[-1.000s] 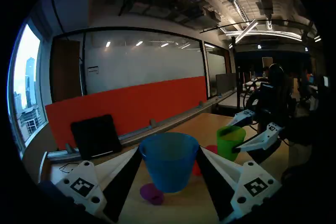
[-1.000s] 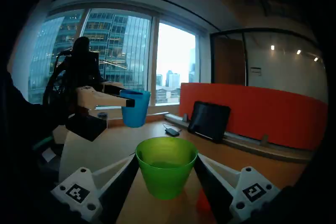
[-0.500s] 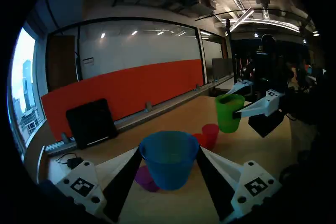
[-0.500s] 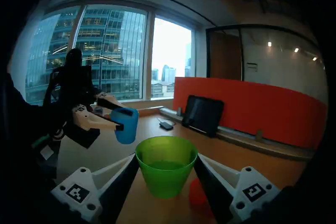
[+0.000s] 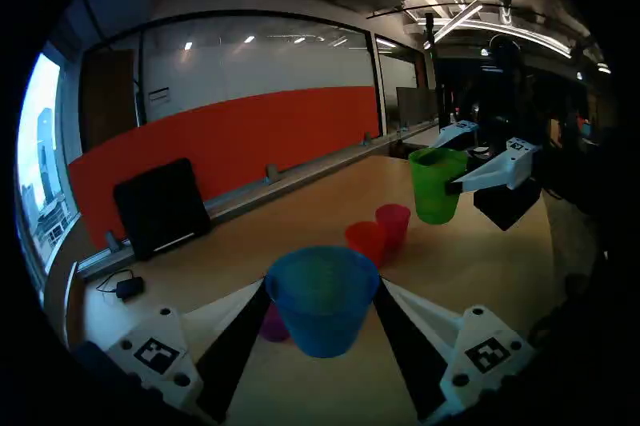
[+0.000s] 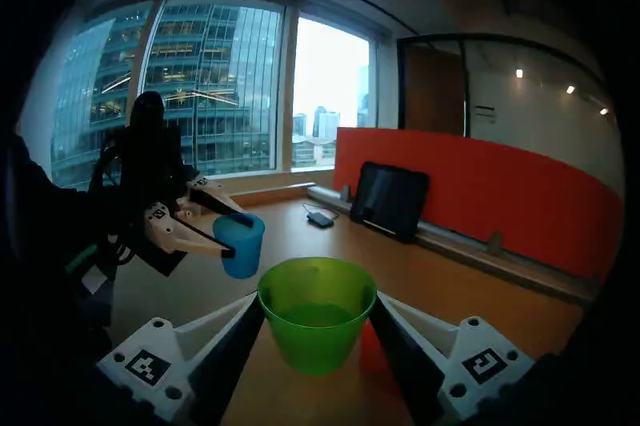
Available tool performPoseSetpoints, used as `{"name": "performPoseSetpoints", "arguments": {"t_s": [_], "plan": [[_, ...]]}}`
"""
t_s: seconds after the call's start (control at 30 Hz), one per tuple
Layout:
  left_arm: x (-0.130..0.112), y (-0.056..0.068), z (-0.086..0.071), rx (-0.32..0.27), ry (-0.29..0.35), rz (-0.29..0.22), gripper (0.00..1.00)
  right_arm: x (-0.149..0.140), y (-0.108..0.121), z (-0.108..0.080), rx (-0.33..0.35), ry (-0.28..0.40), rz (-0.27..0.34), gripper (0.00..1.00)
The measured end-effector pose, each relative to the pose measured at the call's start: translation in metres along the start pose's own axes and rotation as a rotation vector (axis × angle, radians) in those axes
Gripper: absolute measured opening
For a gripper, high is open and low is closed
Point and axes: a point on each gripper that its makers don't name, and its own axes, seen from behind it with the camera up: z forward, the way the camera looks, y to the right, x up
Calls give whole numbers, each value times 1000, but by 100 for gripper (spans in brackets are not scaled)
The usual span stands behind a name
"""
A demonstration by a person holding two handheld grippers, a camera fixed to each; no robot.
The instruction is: Pour water
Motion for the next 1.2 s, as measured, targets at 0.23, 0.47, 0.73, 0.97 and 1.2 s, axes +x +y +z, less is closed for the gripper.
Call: {"name": "performPoseSetpoints", "arguments": {"t_s": [0.23, 0.47, 0.73, 0.97, 1.2], "plan": [[-13, 8, 5, -19, -40, 19, 89, -12, 0, -1, 14, -45, -16, 91], [-30, 19, 9, -50, -85, 36, 89, -27, -4, -3, 39, -98, -19, 91], [-43, 30, 14, -81, -130, 55, 89, -43, -11, 0, 76, -149, -27, 91], [-60, 37, 19, -107, -172, 58, 89, -62, -12, 4, 85, -194, -25, 91], [-77, 39, 27, -123, -216, 54, 89, -81, -4, 6, 77, -235, -12, 91]]}}
